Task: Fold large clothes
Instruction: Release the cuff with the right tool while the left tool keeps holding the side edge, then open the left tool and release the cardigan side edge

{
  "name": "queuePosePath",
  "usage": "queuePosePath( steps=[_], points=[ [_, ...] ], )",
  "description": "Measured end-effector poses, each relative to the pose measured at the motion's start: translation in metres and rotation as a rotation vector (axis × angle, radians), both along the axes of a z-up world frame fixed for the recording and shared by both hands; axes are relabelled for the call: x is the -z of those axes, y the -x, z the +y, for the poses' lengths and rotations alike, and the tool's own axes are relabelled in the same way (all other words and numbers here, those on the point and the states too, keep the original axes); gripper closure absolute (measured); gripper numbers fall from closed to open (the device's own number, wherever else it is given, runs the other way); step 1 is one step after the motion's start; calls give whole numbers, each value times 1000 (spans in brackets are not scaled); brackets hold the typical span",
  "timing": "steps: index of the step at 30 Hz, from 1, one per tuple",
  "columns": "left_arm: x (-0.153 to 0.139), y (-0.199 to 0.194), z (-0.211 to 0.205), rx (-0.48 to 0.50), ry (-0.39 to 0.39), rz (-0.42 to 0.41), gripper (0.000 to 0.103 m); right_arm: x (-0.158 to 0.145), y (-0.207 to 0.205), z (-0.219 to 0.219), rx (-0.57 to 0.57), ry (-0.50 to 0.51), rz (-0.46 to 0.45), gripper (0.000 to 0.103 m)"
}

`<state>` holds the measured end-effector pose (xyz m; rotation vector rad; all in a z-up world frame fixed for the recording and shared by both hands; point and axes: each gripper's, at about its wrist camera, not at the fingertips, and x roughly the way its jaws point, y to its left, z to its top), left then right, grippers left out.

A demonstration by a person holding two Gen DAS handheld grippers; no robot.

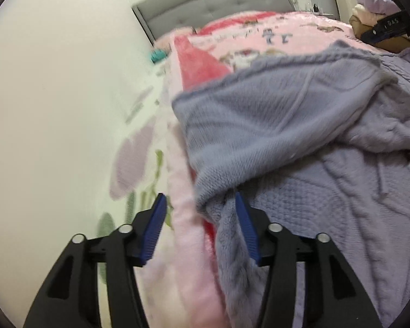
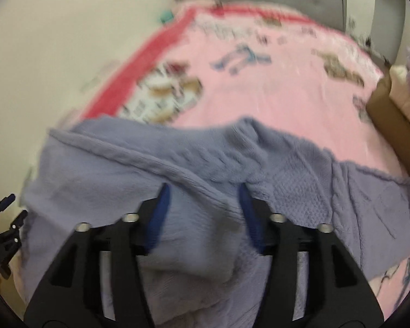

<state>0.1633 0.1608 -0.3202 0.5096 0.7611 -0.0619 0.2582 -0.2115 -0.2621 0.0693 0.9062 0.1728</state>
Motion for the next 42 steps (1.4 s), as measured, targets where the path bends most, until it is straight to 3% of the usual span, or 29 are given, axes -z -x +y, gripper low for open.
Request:
queuePosePath(
  steps=[3,6,7,10,12,16,21,26,30,34,37,39,42],
  points=[
    [-18,8,-16,27,1,-53,40,9,12,19,-73,74,35,45],
    [-21,-15,-27,4,83,-35,34,24,17,29,-96,118,53,50],
    [-17,-28,-28,-9,114,-4,34,29,16,30,-97,120,64,54],
    [6,-65,-23,-50,187,135,34,46,13,29,-70,175,115,54],
    [22,-80,-14,-77,235,216,34,58,12,23,-66,155,153,49],
    [35,-82,0,-75,286,249,31,79,9,6,-44,112,189,38],
    [46,-85,13,-107,361,284,26,89,6,-3,-48,59,189,33],
    [20,-70,4,-113,328,157,26,63,14,-8,-29,-27,158,36],
    [-19,-51,-4,-100,407,43,26,31,38,-6,-24,-36,55,38],
    [-20,-59,-13,-125,439,91,26,29,43,0,-35,-64,53,39],
    [-2,-67,-22,-158,401,161,26,29,42,6,7,18,6,39],
    [7,-68,-26,-170,383,200,26,28,37,5,9,-26,-5,38],
    [13,-70,-31,-165,345,209,26,38,25,7,-19,-70,50,39]
  ],
)
